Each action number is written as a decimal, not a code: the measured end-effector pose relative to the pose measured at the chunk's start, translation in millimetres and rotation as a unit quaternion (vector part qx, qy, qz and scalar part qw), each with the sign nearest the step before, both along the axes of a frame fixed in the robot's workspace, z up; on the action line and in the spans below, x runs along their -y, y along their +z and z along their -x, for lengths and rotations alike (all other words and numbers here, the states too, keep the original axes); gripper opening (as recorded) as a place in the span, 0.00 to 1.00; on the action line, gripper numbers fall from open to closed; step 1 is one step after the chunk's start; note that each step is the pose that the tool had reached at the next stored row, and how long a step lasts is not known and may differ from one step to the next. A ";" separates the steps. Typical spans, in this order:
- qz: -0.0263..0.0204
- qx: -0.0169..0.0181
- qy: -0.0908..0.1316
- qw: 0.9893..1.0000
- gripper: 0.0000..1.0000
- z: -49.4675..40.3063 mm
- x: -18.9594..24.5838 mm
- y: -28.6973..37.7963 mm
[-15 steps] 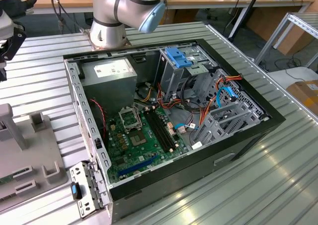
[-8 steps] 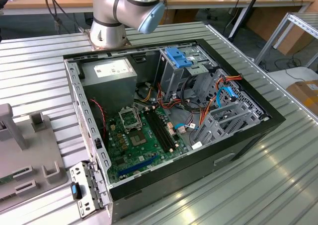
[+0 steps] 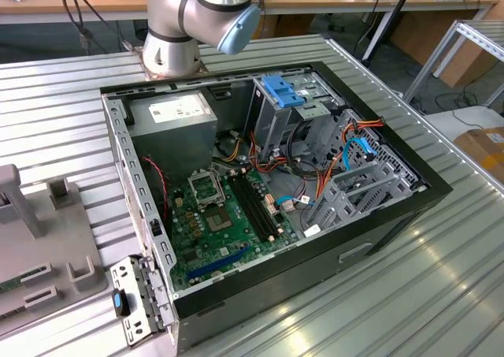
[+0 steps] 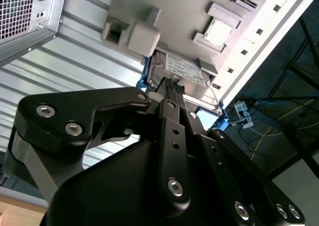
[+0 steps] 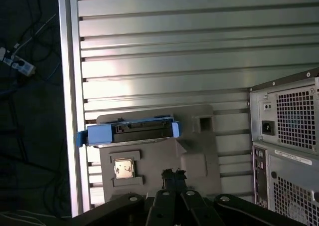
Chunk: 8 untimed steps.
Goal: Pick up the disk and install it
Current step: 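Reach for the disk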
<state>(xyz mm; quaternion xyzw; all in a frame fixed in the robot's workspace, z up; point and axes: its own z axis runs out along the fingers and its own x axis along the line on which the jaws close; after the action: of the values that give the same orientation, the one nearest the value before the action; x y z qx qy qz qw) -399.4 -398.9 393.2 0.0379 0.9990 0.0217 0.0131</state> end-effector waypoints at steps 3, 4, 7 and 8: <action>0.000 0.000 0.000 1.000 0.11 7.0 0.0 -0.1; 0.000 0.000 0.000 1.000 0.11 9.0 0.0 0.0; 0.000 0.000 0.000 1.000 0.11 19.7 0.0 -0.1; 0.000 0.000 0.000 1.000 0.11 21.5 0.0 -0.1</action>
<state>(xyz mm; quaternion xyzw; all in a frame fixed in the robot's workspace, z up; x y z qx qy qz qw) -420.9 -399.0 393.1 0.0378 0.9990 0.0217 0.0130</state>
